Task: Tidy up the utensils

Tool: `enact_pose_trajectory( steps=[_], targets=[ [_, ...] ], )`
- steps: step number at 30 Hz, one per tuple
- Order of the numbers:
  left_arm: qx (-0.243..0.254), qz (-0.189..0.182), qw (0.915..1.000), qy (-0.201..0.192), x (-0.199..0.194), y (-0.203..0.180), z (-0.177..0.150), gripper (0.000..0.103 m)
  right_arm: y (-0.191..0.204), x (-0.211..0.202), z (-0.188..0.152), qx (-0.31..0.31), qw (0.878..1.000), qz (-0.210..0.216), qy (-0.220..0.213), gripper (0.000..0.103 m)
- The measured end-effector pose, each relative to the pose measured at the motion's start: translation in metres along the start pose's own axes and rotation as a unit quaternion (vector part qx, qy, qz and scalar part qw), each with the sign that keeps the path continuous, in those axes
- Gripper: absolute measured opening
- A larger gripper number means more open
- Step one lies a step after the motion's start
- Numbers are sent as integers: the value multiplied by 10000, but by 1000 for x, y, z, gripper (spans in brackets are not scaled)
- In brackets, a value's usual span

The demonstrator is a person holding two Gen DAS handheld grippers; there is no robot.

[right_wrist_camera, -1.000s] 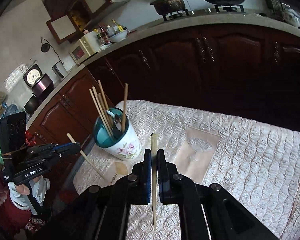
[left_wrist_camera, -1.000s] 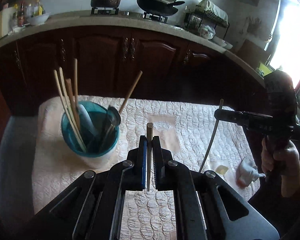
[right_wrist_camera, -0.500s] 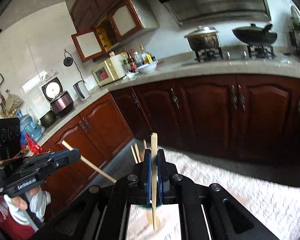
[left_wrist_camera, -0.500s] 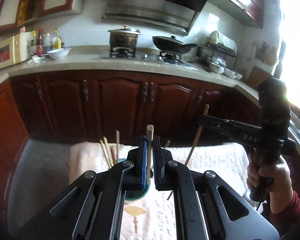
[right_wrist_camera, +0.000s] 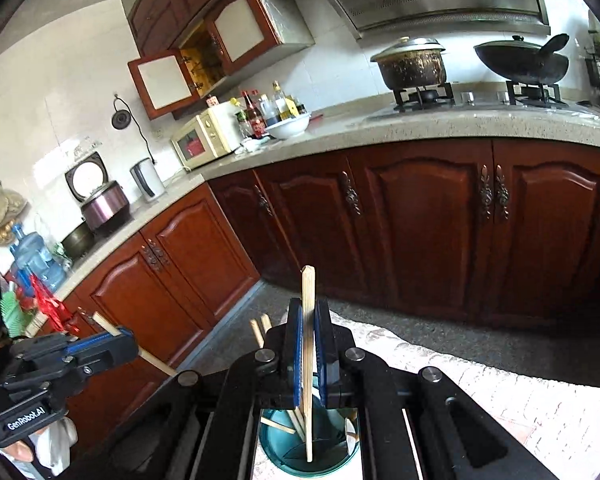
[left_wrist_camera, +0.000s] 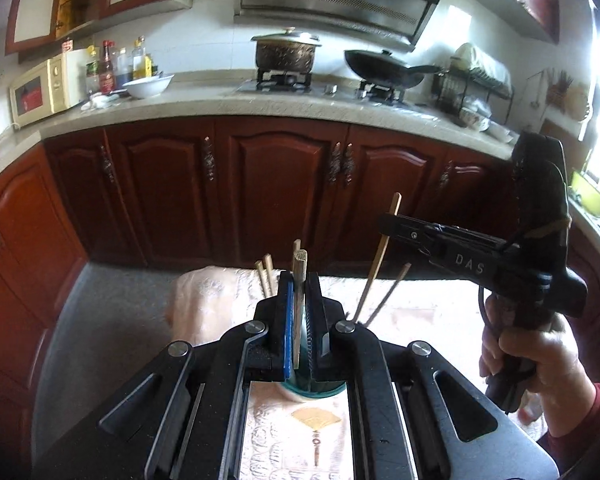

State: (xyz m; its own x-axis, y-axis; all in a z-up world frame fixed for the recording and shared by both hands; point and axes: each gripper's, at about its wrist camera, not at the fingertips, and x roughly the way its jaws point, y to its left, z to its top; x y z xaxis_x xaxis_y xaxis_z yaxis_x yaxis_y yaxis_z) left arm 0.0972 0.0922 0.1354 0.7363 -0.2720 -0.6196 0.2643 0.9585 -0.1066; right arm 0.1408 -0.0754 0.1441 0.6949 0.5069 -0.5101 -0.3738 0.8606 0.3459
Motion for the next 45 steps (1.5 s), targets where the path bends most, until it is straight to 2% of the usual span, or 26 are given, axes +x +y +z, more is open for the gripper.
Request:
enact_pose_trajectory(
  steps=[5, 11, 15, 16, 18, 20, 21, 23, 27, 37, 45],
  targets=[
    [63, 247, 9996, 155, 25, 1, -19, 4, -4, 24, -26, -2, 9995, -36, 307, 5],
    [-123, 263, 9984, 495, 57, 3, -44, 4, -16, 44, -52, 48, 9972, -19, 747, 5],
    [-235, 361, 9980, 467, 64, 2, -51, 5, -29, 45, -54, 209, 9960, 33, 864, 5],
    [-262, 369, 9979, 462, 64, 1, -50, 5, -32, 46, -53, 254, 9953, 48, 936, 6],
    [-330, 370, 9977, 463, 66, 1, -51, 4, -36, 44, -53, 303, 9942, 80, 1029, 15],
    [-359, 359, 9975, 484, 66, -1, -51, 13, -37, 36, -54, 266, 9947, 157, 980, 31],
    [-390, 368, 9973, 501, 66, -1, -52, 18, -36, 33, -55, 219, 9951, 158, 948, 33],
    [-431, 369, 9972, 492, 65, -2, -55, 39, -36, 25, -57, 147, 9955, 95, 927, 33],
    [-530, 374, 9969, 449, 60, -4, -58, 49, -37, 11, -62, 198, 9954, 129, 931, 34],
    [-536, 535, 9967, 293, 41, -22, -77, 51, -39, -19, -72, 219, 9974, -132, 675, 41],
    [-548, 743, 9955, 222, 31, -31, -93, 51, -21, -56, -88, 46, 9988, -285, 392, 44]
  ],
)
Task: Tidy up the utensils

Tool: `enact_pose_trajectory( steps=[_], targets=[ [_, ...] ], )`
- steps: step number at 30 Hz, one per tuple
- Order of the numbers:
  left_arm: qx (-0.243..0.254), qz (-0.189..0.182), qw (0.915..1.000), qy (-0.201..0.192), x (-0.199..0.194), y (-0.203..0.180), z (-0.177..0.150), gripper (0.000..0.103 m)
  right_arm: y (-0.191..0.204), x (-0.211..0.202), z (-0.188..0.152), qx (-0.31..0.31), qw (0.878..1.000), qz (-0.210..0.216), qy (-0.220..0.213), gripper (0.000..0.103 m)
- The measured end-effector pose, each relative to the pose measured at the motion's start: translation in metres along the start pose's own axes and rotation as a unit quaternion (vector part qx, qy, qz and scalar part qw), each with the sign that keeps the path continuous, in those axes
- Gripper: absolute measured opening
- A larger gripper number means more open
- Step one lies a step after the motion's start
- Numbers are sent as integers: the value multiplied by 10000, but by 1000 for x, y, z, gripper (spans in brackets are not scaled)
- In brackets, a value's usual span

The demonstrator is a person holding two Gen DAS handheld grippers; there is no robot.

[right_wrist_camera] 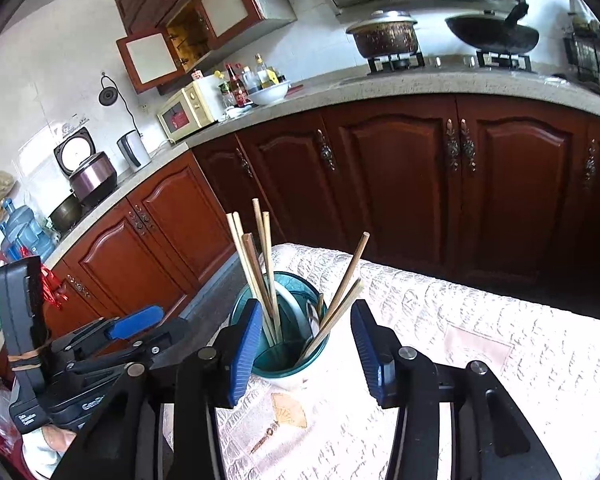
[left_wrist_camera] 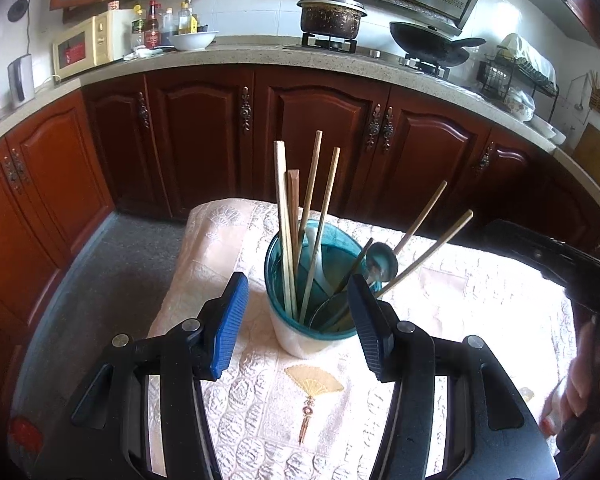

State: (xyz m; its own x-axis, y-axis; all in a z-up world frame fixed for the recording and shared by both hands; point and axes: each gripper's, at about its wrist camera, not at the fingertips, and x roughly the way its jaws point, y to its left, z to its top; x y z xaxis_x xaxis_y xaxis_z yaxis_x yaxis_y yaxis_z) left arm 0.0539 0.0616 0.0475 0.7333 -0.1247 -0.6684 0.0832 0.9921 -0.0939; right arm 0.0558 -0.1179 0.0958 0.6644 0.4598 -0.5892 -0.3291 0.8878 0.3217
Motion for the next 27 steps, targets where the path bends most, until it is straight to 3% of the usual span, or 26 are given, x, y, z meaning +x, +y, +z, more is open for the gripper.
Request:
enact_pose_trajectory(
  steps=[8, 13, 21, 23, 27],
  targets=[
    [171, 409, 9988, -201, -18, -10, -12, 51, 22, -16, -24, -166, 9991, -363, -167, 44],
    [157, 467, 9984, -287, -27, -13, -20, 51, 31, -13, -36, -244, 9976, -637, -127, 45],
    [119, 530, 9977, -396, -36, -15, -26, 51, 40, -8, -46, -207, 9977, -635, -60, 46],
    [99, 547, 9976, -418, -38, -15, -27, 51, 43, -6, -47, -247, 9976, -648, -57, 52],
    [80, 629, 9969, -461, -39, -13, -28, 51, 47, -4, -48, -267, 9976, -632, -86, 54]
  ],
)
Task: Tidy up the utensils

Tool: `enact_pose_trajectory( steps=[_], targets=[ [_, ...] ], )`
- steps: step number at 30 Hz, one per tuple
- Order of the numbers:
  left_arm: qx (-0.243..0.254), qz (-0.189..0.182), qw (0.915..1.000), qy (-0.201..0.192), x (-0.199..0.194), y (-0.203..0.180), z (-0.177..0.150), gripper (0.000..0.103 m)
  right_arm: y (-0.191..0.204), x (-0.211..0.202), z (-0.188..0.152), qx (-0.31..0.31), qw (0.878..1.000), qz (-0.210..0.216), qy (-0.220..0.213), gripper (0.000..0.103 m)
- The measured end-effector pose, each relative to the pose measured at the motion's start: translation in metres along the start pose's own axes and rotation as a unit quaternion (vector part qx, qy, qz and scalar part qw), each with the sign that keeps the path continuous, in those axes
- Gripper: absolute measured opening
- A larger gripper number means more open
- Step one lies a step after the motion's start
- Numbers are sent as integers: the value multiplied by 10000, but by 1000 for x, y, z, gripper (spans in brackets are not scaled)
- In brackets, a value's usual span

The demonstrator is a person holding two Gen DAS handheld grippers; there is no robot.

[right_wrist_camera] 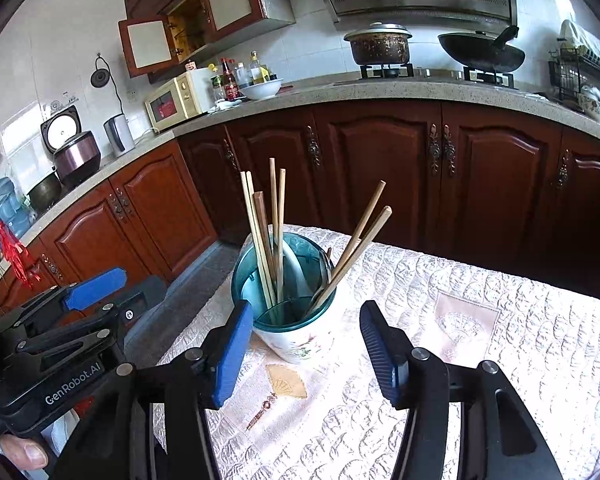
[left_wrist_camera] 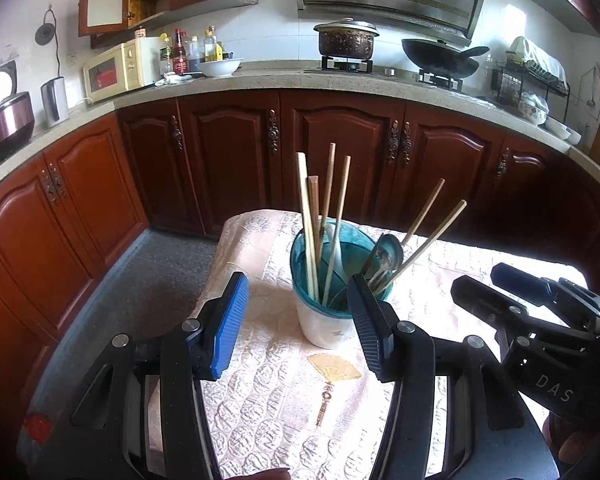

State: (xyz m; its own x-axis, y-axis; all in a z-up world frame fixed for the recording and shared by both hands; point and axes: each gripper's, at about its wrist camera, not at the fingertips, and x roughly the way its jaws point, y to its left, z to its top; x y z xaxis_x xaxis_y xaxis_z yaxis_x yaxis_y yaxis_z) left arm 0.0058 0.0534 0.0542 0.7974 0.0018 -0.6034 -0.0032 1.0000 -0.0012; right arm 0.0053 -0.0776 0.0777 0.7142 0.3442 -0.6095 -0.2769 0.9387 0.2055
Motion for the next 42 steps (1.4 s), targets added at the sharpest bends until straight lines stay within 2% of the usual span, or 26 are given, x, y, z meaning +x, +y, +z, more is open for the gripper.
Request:
enact_pose_trajectory(
  steps=[42],
  targets=[
    [11, 200, 9998, 7, 9, 0, -6, 51, 4, 21, -2, -36, 9997, 12, 232, 54]
  ],
)
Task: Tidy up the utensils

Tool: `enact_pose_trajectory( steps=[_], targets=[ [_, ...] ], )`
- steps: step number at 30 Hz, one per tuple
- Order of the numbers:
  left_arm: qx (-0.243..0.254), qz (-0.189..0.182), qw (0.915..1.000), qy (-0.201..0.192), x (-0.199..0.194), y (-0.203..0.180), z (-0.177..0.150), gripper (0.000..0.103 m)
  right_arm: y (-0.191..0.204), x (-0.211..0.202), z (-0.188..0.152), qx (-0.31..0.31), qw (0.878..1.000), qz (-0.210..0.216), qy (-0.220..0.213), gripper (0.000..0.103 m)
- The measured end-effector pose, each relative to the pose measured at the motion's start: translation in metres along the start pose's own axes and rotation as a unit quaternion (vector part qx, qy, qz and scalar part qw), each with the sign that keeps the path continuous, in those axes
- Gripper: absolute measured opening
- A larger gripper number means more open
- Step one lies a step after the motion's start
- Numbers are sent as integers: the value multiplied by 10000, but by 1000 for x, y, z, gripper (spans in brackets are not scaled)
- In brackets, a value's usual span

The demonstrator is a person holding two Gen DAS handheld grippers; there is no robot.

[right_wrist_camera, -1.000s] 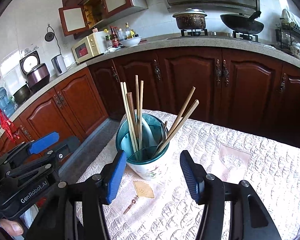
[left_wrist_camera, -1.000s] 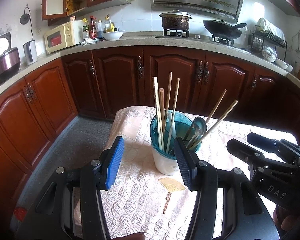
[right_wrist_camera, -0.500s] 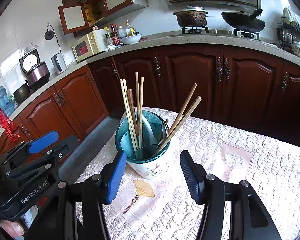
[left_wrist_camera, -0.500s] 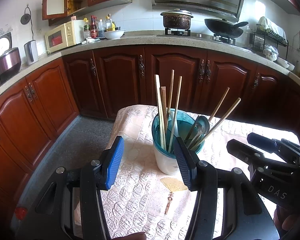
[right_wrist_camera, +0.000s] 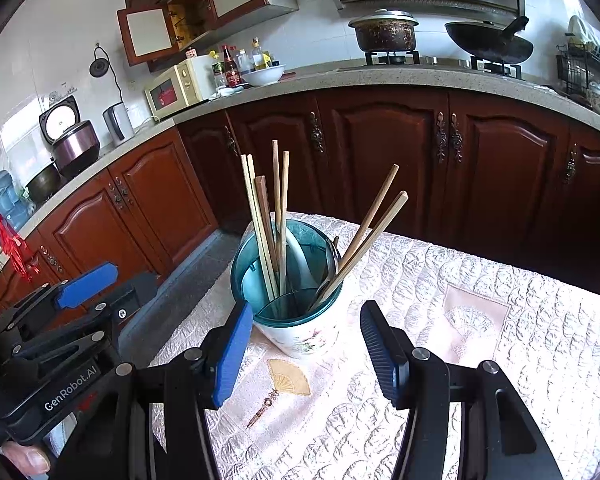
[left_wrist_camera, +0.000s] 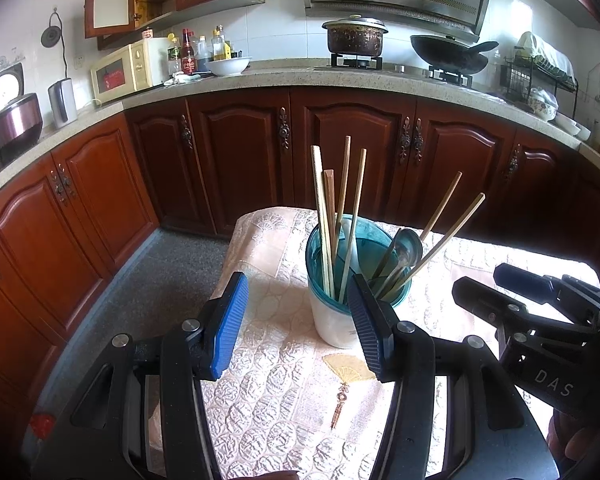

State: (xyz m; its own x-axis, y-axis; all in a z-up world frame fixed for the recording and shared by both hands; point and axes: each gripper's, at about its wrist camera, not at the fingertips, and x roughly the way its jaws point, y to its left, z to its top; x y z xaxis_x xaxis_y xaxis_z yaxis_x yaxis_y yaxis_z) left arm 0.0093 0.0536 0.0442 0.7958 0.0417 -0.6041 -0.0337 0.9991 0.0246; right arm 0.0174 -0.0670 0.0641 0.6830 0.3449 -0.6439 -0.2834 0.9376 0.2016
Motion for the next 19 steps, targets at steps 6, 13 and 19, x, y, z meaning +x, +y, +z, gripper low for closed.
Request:
enact_pose_trajectory(
  steps=[6, 13, 19],
  targets=[
    [10, 5, 10000, 6, 0, 0, -1, 51, 1, 3, -1, -14, 10000, 16, 39, 54],
    [46, -31, 10000, 44, 1, -1, -3, 51, 1, 4, -3, -11, 10000, 19, 60, 54],
    [113, -49, 9999, 18, 4, -2, -5, 51, -8, 2, -11, 92, 10000, -26, 27, 54]
  ],
)
